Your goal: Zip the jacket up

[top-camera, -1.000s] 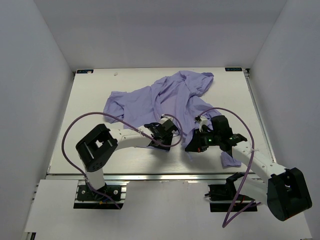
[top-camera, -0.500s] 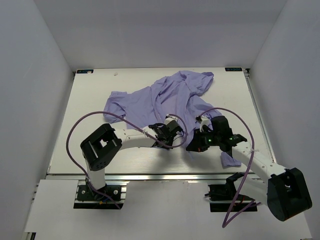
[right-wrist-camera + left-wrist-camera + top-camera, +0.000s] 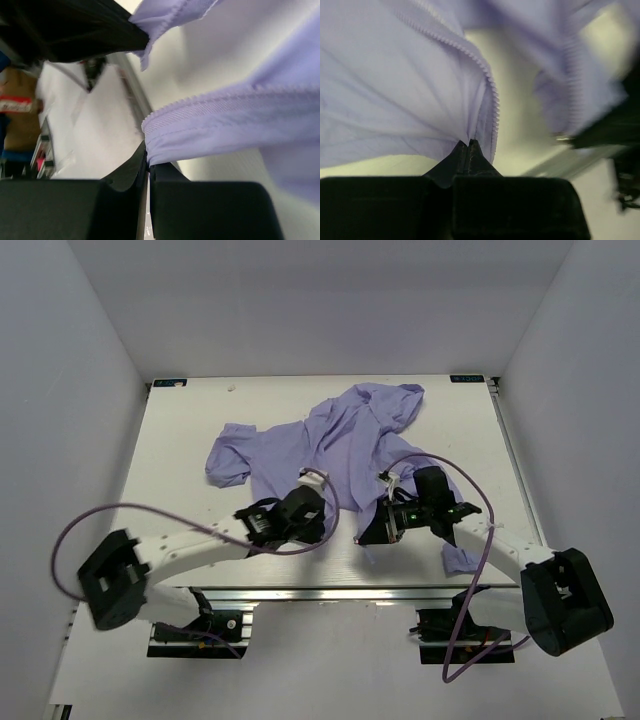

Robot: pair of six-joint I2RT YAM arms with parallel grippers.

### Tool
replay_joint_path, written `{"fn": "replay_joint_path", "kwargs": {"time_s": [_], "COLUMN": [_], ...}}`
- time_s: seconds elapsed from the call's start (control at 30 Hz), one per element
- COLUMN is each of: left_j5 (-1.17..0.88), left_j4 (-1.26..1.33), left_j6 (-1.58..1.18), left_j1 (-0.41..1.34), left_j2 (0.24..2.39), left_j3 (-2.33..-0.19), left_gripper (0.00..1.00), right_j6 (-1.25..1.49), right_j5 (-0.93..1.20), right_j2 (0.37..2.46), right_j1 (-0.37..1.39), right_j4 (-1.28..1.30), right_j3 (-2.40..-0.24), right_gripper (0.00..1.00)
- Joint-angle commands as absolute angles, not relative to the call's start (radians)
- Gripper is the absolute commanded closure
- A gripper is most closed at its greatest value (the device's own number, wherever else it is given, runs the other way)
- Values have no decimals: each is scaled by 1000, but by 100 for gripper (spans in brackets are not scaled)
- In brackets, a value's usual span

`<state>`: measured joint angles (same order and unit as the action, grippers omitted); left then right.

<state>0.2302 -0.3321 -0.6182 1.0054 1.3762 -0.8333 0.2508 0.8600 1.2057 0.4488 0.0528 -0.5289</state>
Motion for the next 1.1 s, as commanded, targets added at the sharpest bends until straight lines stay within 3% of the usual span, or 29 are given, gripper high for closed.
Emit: {"fn": "replay_joint_path", "kwargs": {"time_s": [0.0, 0.2, 0.7, 1.07], "left_j5": [175, 160, 137, 158], "left_j4": [-164, -91, -23, -31], "left_j6": [-598, -612, -666, -670], "left_j1": [1011, 1011, 1011, 1011], "left_j2": [1162, 1002, 980, 977], "left_j3": [-744, -684, -657, -653], "left_gripper": [100, 100, 100, 100], "right_j6": [230, 206, 318, 322], "right_j5": [1085, 1161, 1025, 1069], "right_j2": [1221, 1230, 1218, 1229], "right_j1": [478, 551, 566, 566], "right_j4": [-90, -166, -345, -331], "right_j3": [-595, -652, -638, -647], "right_gripper": [100, 100, 100, 100]}}
